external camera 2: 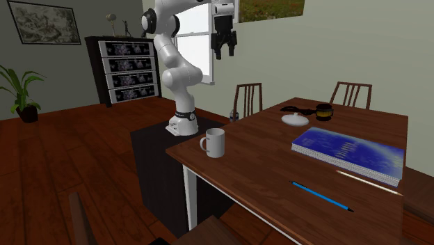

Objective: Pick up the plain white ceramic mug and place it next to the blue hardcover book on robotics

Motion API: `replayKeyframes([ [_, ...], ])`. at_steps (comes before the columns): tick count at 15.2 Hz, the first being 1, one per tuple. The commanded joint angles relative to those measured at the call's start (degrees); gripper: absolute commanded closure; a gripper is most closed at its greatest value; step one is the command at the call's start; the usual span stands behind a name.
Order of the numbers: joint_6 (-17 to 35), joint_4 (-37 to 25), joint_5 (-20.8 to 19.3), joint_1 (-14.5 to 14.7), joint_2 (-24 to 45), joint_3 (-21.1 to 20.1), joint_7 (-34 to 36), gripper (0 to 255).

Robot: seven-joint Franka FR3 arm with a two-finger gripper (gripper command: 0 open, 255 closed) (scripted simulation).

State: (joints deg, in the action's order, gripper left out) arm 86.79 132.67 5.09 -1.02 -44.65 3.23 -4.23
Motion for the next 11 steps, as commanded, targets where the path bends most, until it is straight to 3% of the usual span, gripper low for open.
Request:
replayKeyframes([
  [1,0.0,0.0,0.0,0.0,0.0,0.0,0.0,0],
  [11,15.9,11.0,-6.2,-1.0,8.4,2.9,-7.7,0],
])
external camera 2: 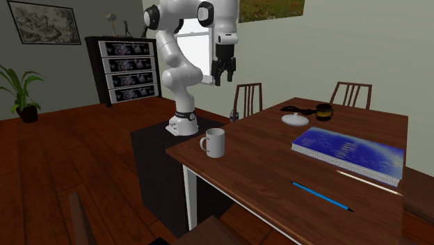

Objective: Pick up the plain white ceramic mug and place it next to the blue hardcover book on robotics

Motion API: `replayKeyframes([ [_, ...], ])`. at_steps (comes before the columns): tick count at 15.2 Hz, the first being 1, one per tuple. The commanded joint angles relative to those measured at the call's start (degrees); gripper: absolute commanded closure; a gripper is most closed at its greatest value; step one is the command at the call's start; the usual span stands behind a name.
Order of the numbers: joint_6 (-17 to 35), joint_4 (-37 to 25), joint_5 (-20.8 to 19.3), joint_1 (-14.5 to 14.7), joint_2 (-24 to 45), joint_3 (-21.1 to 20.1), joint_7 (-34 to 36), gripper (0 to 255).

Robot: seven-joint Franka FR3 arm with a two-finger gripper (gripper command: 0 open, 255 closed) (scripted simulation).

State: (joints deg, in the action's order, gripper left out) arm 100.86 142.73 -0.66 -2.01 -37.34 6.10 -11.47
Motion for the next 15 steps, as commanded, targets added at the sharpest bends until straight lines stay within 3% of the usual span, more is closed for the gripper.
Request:
replayKeyframes([
  [1,3.6,1.7,-1.1,-0.1,2.4,0.4,-1.1,0],
  [15,27.4,5.3,-9.1,-2.5,25.9,4.6,-8.0,0],
])
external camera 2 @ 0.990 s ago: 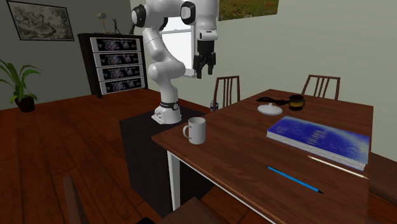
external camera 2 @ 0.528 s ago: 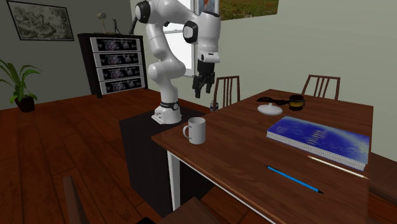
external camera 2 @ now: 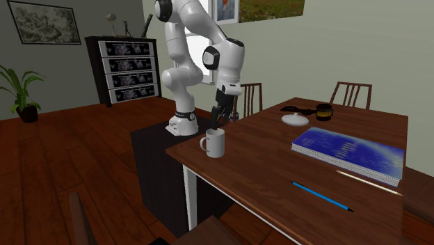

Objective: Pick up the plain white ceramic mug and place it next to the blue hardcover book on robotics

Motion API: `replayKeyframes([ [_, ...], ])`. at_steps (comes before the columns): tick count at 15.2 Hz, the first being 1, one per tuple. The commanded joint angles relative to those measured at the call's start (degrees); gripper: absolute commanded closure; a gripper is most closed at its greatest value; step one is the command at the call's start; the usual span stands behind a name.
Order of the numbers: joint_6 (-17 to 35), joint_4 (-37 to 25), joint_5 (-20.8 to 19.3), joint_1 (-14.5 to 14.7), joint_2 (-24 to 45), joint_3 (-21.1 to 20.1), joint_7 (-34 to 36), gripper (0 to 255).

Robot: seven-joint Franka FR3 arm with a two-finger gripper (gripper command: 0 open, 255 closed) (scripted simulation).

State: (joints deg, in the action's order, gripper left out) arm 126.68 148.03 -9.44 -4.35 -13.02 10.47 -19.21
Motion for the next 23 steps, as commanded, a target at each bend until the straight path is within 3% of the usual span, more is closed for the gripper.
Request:
replayKeyframes([
  [1,2.5,0.4,-0.3,-0.2,2.0,0.3,-0.2,0],
  [7,7.6,2.4,-0.6,-0.4,5.2,0.7,-0.2,0],
  [14,7.6,2.4,-0.6,-0.4,5.2,0.7,-0.2,0],
  [15,7.6,2.4,-0.6,-0.4,5.2,0.7,-0.2,255],
  [23,7.6,2.4,-0.6,-0.4,5.2,0.7,-0.2,255],
])
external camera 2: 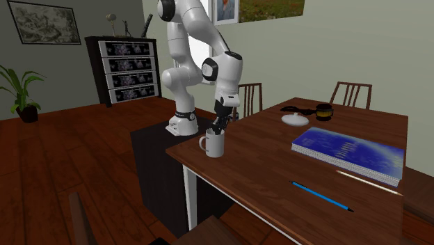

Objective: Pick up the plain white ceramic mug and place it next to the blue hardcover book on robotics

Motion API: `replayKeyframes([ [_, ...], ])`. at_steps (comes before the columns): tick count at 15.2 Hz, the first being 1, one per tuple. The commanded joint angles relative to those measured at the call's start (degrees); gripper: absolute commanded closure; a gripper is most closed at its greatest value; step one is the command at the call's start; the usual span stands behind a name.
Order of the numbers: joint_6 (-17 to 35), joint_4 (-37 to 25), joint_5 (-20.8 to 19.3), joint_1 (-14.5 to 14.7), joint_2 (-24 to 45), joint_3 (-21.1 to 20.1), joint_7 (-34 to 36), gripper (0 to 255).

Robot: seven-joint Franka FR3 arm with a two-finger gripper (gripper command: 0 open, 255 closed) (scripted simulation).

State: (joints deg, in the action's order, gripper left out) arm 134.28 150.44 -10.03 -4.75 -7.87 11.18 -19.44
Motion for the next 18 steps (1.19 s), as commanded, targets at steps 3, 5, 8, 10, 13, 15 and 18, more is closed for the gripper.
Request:
replayKeyframes([
  [3,-1.9,-0.4,0.0,0.0,-1.5,-0.1,-0.1,255],
  [5,-3.7,-0.9,0.0,0.0,-2.8,-0.2,-0.1,255],
  [8,-6.5,-1.7,0.0,0.0,-4.8,-0.3,-0.2,255],
  [10,-8.3,-2.3,0.0,0.0,-6.0,-0.4,-0.3,255],
  [13,-11.0,-3.3,0.0,0.0,-7.7,-0.6,-0.4,255],
  [15,-12.8,-4.1,0.1,0.0,-8.7,-0.7,-0.5,255],
  [18,-15.4,-5.3,0.2,0.1,-10.2,-0.9,-0.7,255],
])
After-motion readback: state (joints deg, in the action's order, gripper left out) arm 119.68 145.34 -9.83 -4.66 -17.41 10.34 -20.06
